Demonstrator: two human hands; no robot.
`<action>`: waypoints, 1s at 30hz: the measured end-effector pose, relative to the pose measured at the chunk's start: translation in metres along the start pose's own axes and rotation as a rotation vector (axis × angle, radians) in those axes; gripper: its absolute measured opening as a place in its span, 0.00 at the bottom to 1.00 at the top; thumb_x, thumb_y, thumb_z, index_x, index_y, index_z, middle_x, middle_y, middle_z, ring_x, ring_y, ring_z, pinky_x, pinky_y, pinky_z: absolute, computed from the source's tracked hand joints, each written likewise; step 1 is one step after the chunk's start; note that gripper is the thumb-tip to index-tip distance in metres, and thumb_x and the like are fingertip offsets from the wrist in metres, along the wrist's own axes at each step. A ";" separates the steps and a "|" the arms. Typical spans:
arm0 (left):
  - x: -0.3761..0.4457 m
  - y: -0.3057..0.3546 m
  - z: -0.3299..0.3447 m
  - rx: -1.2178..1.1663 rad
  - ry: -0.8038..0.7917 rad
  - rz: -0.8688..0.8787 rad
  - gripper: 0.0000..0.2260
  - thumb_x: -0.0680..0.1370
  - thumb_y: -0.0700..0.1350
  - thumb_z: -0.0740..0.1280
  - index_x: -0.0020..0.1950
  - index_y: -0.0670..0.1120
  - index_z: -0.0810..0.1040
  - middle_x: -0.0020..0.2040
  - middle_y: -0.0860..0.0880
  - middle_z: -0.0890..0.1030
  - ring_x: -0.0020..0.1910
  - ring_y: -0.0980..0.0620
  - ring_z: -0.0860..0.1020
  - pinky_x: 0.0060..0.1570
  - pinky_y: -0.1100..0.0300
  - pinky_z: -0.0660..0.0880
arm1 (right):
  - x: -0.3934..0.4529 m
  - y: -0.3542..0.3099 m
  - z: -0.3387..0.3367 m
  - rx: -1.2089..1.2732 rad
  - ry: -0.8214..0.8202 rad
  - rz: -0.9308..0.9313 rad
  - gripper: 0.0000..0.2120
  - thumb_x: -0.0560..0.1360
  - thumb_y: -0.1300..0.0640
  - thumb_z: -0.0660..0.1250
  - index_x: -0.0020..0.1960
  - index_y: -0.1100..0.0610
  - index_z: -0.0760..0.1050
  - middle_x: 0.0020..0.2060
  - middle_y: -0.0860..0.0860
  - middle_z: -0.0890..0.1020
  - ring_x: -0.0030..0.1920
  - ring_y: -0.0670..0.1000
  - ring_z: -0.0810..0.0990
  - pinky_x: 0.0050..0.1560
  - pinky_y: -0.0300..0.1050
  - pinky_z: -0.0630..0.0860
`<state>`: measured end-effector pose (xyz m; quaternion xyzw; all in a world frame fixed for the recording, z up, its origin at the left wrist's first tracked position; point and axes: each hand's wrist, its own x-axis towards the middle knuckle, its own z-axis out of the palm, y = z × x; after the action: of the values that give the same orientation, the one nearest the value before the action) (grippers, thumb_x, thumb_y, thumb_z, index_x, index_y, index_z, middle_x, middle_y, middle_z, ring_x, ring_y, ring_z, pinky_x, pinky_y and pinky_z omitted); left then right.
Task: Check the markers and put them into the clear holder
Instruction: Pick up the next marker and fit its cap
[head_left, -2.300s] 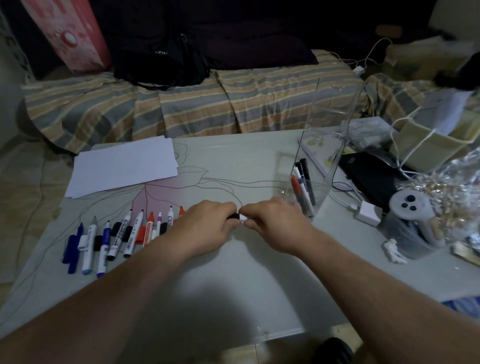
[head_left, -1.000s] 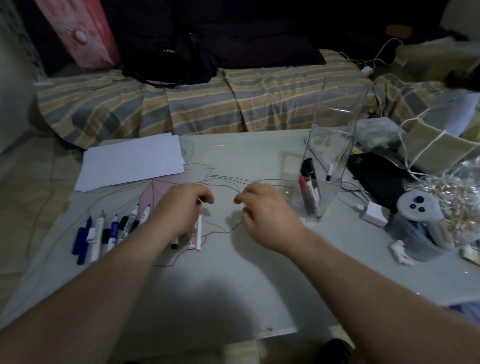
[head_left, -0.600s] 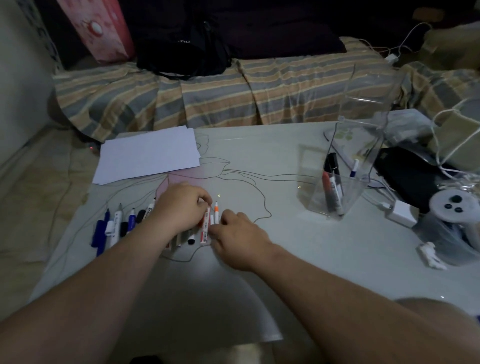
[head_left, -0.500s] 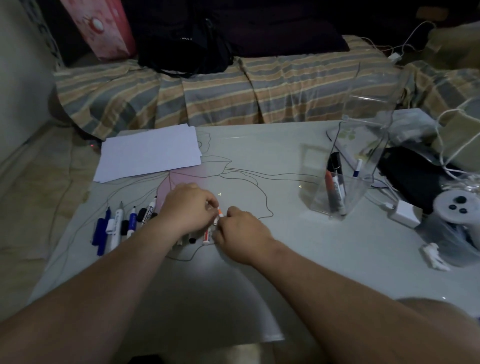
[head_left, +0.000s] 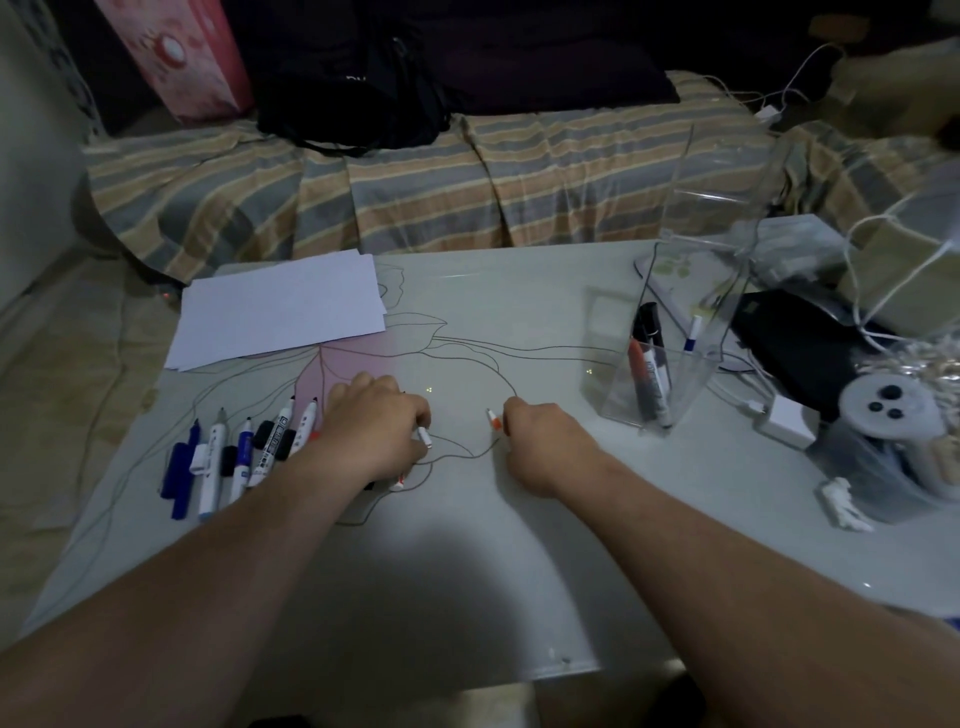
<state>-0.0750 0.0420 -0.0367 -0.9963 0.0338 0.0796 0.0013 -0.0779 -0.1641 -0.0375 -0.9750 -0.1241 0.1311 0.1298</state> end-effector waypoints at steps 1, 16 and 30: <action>0.000 0.001 0.000 0.002 0.020 -0.002 0.18 0.73 0.58 0.70 0.62 0.61 0.77 0.57 0.50 0.74 0.61 0.45 0.68 0.56 0.49 0.63 | 0.000 0.002 0.000 0.006 -0.003 0.012 0.09 0.80 0.60 0.58 0.59 0.59 0.69 0.54 0.62 0.78 0.53 0.63 0.79 0.43 0.48 0.69; 0.000 0.018 -0.006 -0.716 0.256 -0.025 0.04 0.76 0.43 0.73 0.47 0.52 0.83 0.41 0.56 0.83 0.38 0.65 0.76 0.36 0.76 0.67 | 0.008 0.015 -0.018 0.194 0.249 -0.082 0.07 0.78 0.51 0.62 0.54 0.51 0.73 0.48 0.51 0.75 0.50 0.57 0.76 0.50 0.52 0.75; -0.007 0.024 -0.018 -0.651 0.278 0.061 0.04 0.75 0.44 0.74 0.49 0.51 0.84 0.41 0.54 0.83 0.40 0.56 0.76 0.38 0.73 0.66 | 0.004 0.006 -0.021 0.125 0.373 -0.147 0.10 0.77 0.41 0.65 0.50 0.47 0.77 0.42 0.45 0.81 0.46 0.51 0.78 0.40 0.46 0.75</action>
<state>-0.0806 0.0186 -0.0180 -0.9443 0.0362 -0.0501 -0.3234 -0.0667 -0.1728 -0.0209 -0.9607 -0.1603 -0.0539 0.2200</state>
